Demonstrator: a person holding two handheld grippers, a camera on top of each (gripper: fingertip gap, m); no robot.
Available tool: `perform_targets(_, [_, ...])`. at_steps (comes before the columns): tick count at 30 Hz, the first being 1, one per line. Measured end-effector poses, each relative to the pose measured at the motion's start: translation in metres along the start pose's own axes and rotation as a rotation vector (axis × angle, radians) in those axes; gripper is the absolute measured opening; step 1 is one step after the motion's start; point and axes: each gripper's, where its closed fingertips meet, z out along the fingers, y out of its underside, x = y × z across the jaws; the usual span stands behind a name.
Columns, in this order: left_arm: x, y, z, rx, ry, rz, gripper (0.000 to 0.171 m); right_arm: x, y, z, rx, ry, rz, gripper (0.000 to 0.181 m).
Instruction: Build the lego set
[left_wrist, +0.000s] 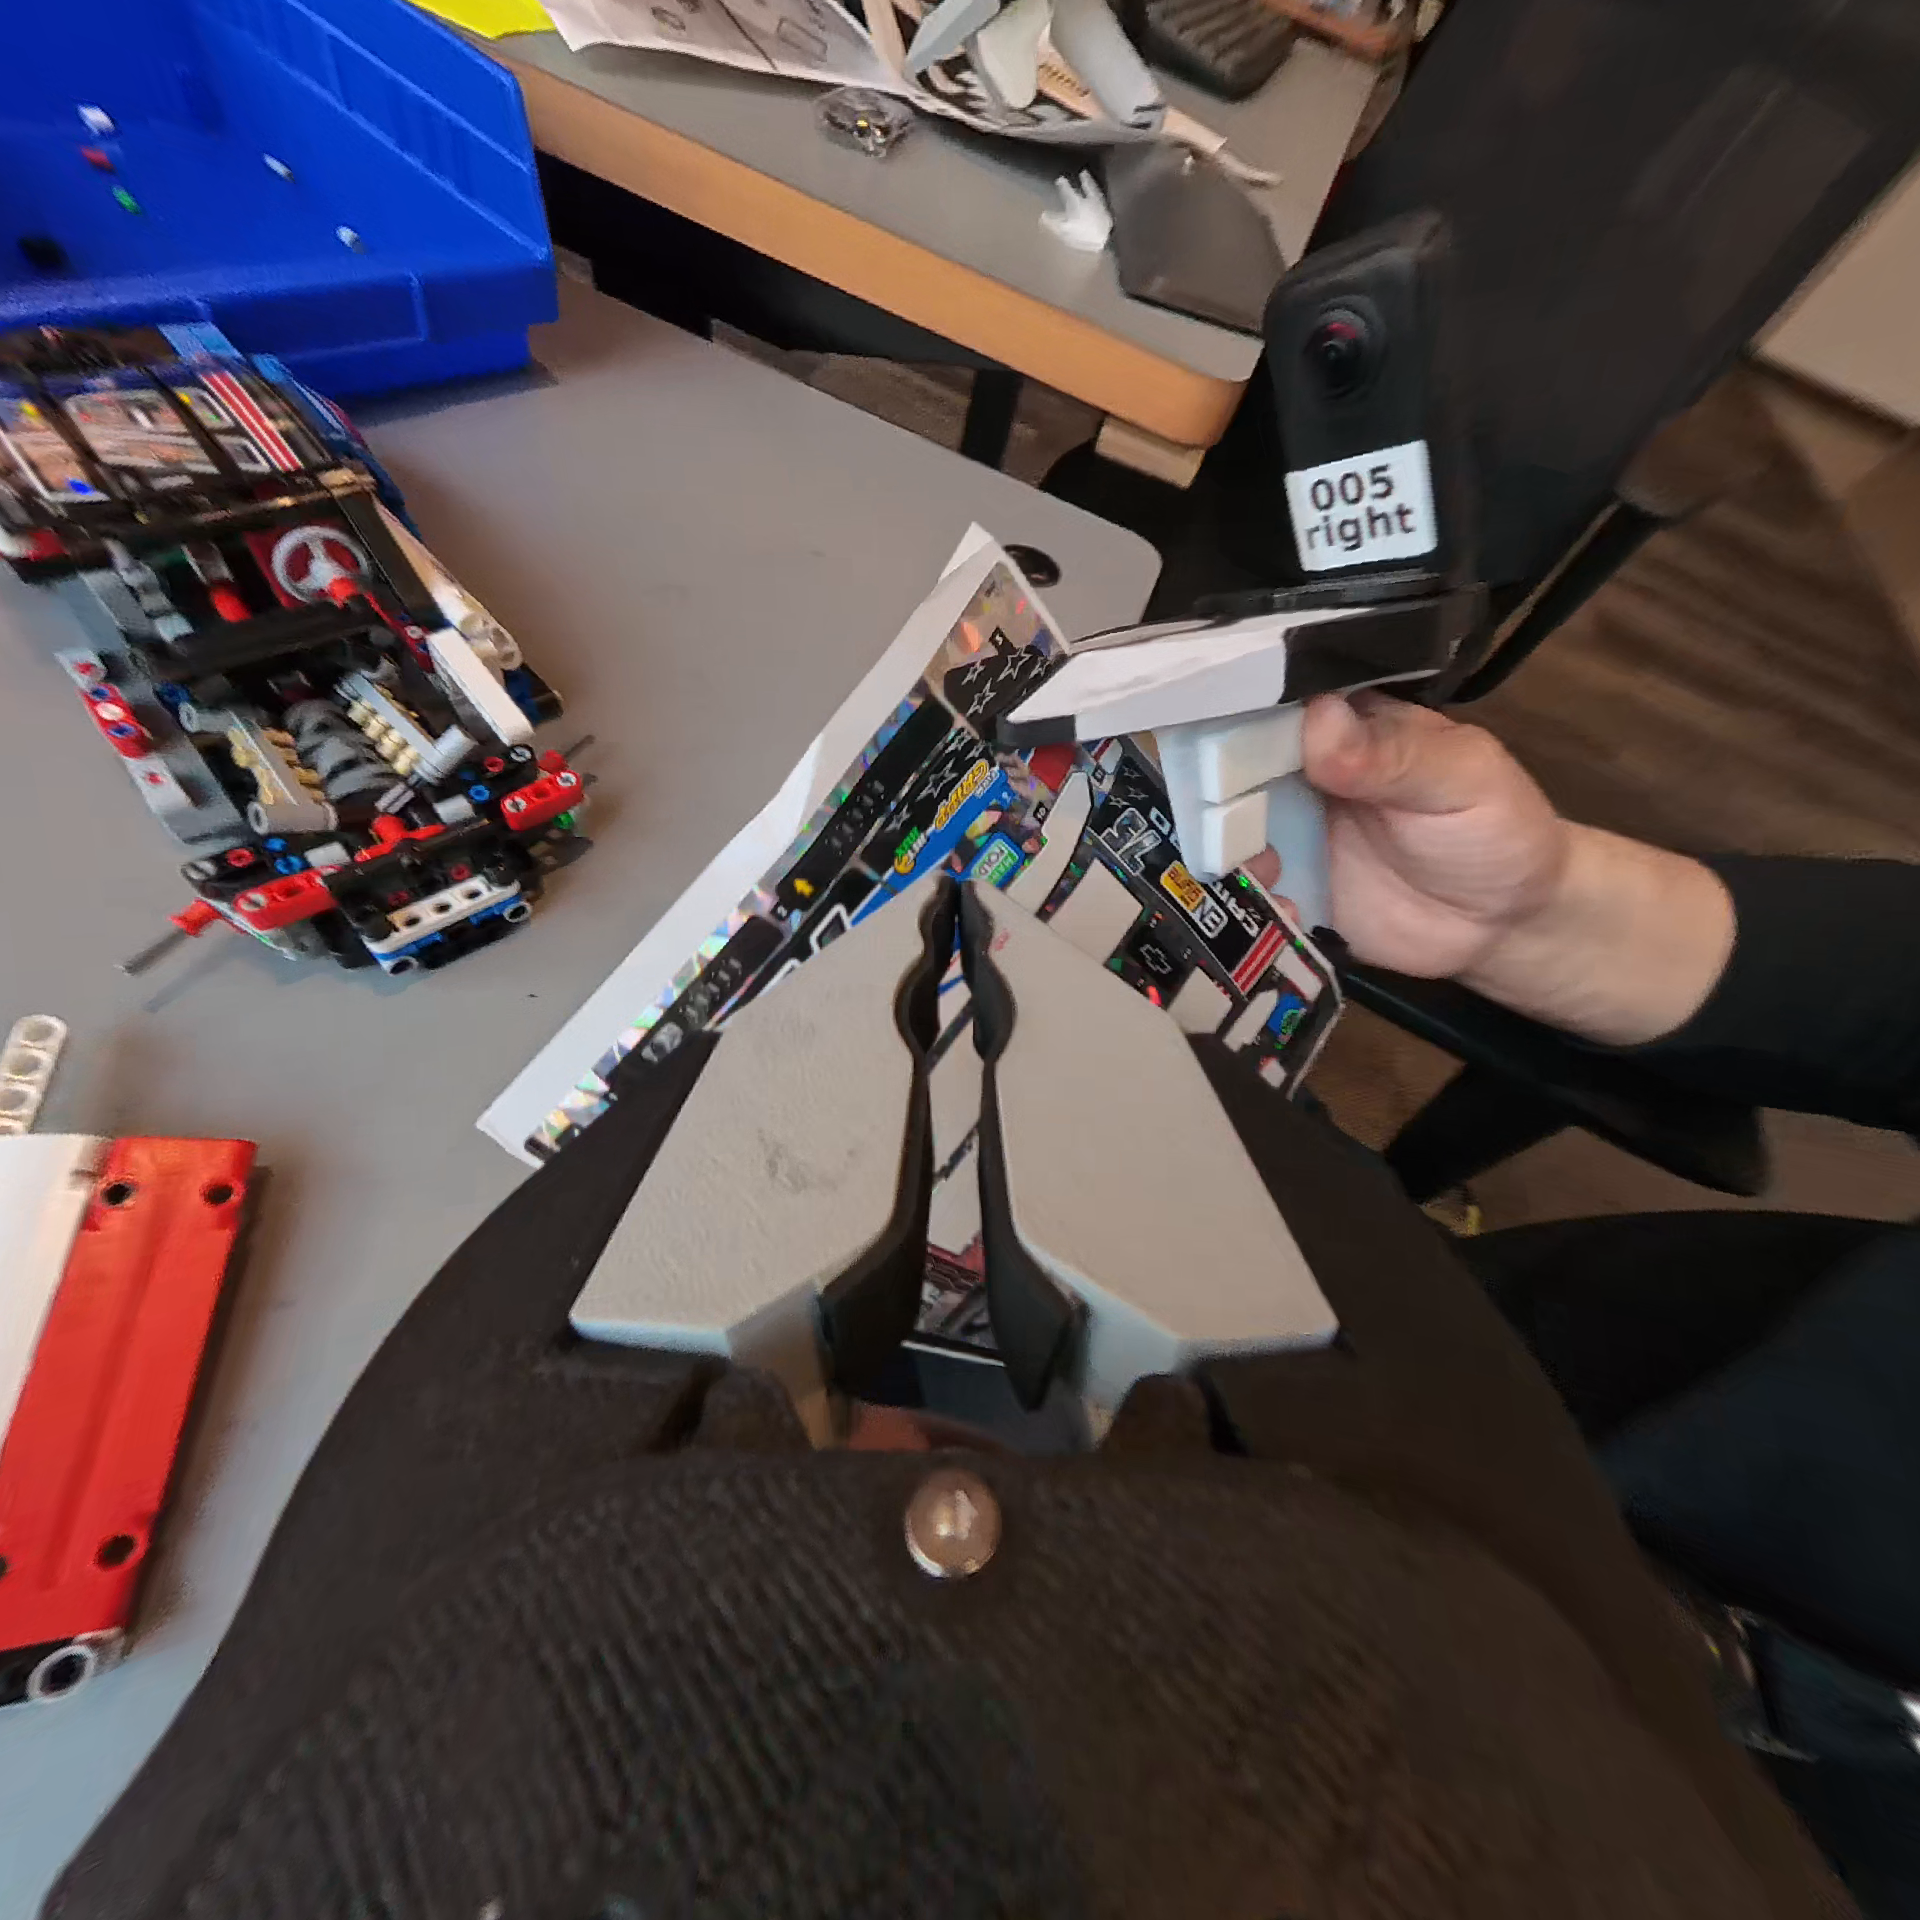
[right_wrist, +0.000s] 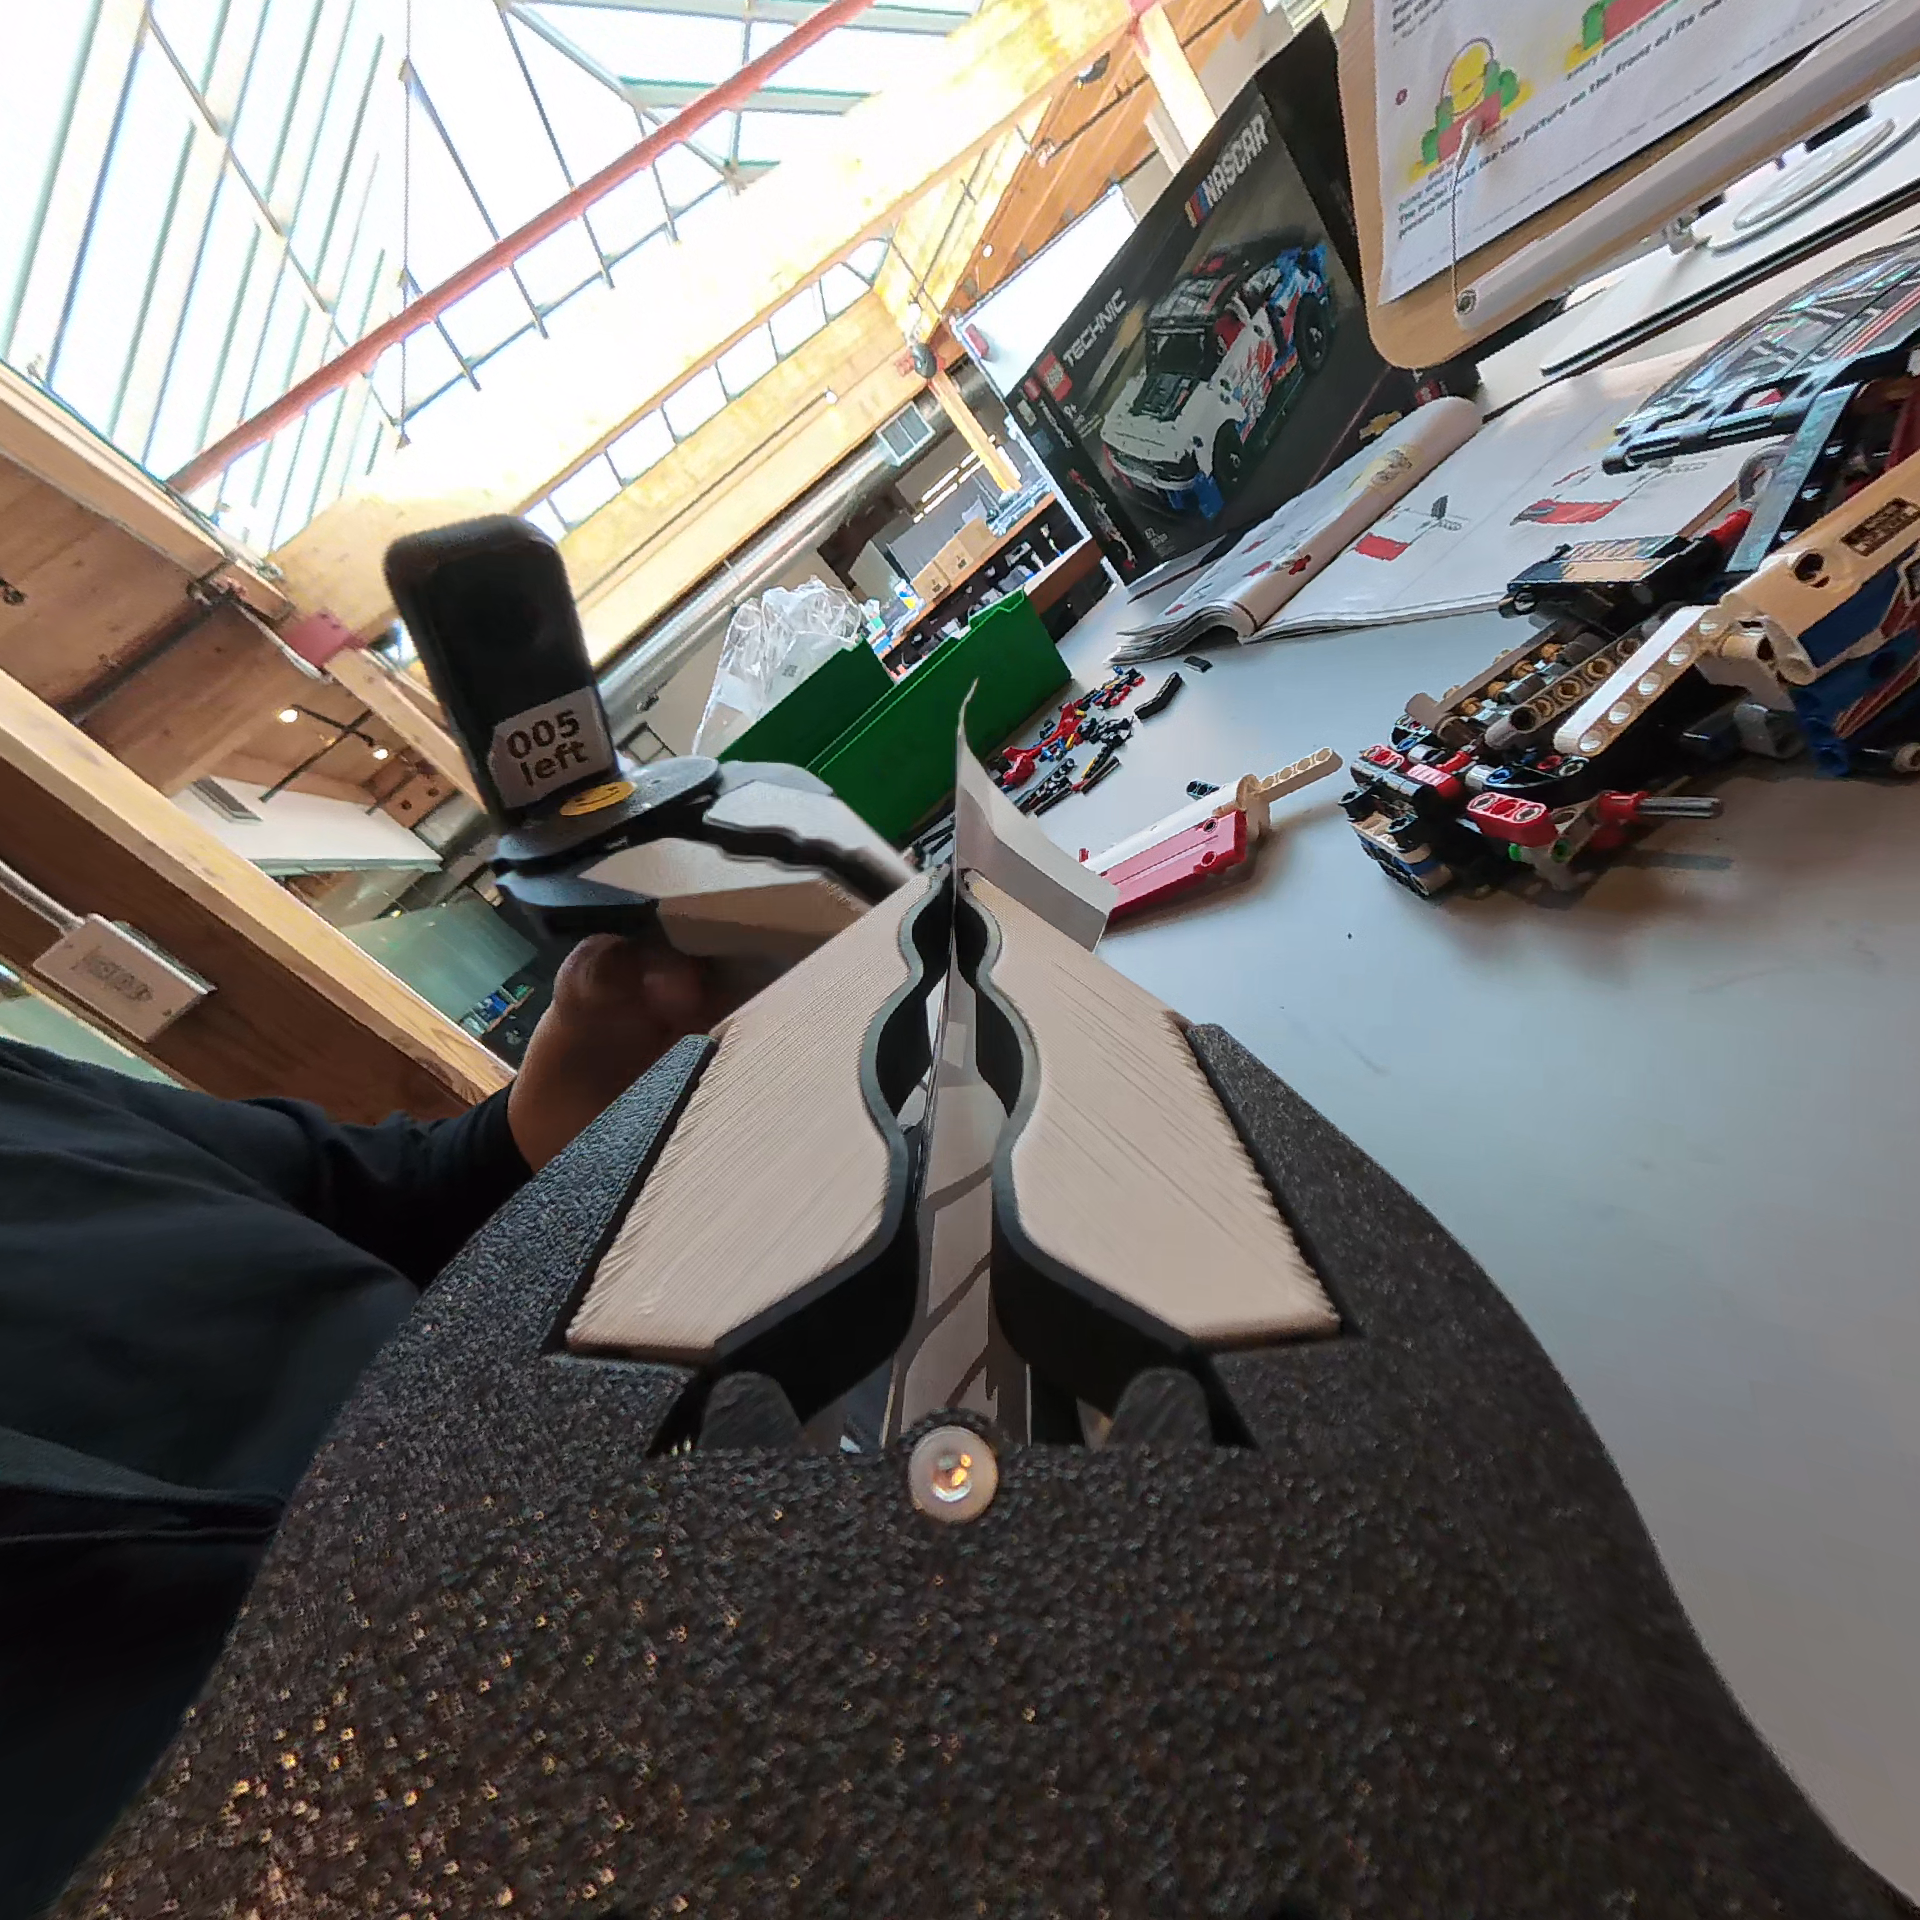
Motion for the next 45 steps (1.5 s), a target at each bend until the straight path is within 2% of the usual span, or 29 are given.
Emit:
perform_targets(2, [0.003,-0.003,0.004,-0.010,-0.028,0.035,0.040,-0.001,0.001,0.001,0.001,0.001,-0.007,0.000])
perform_targets(7, [0.004,-0.008,0.005,0.003,-0.049,0.014,0.045,-0.007,0.000,0.002,0.005,0.009,-0.074,0.000])
perform_targets(13, [0.009,-0.009,0.006,0.030,-0.010,-0.067,0.025,-0.016,0.000,0.004,0.012,0.011,-0.151,0.000])
perform_targets(16, [0.010,-0.008,0.005,0.039,-0.005,-0.068,0.025,-0.019,0.002,0.006,0.010,-0.012,-0.142,0.000])
perform_targets(18, [0.013,-0.006,0.006,0.027,0.018,-0.071,0.034,-0.022,0.003,0.006,0.012,-0.044,-0.119,0.000])
perform_targets(20, [0.019,-0.004,0.006,0.027,0.061,-0.088,0.035,-0.029,0.005,0.008,0.007,-0.099,-0.086,0.000])
perform_targets(27, [0.037,-0.010,-0.006,0.092,0.315,-0.247,0.013,-0.047,0.009,0.009,0.001,-0.280,0.086,0.000])
perform_targets(30, [0.041,-0.009,-0.009,0.112,0.390,-0.299,0.008,-0.050,0.012,0.009,-0.009,-0.319,0.121,0.000])
perform_targets(40, [0.045,-0.012,-0.017,0.148,0.525,-0.379,0.007,-0.060,0.010,0.007,-0.002,-0.383,0.153,0.000])
perform_targets(45, [0.047,-0.012,-0.018,0.151,0.546,-0.380,0.007,-0.062,0.011,0.006,-0.007,-0.390,0.152,0.000])
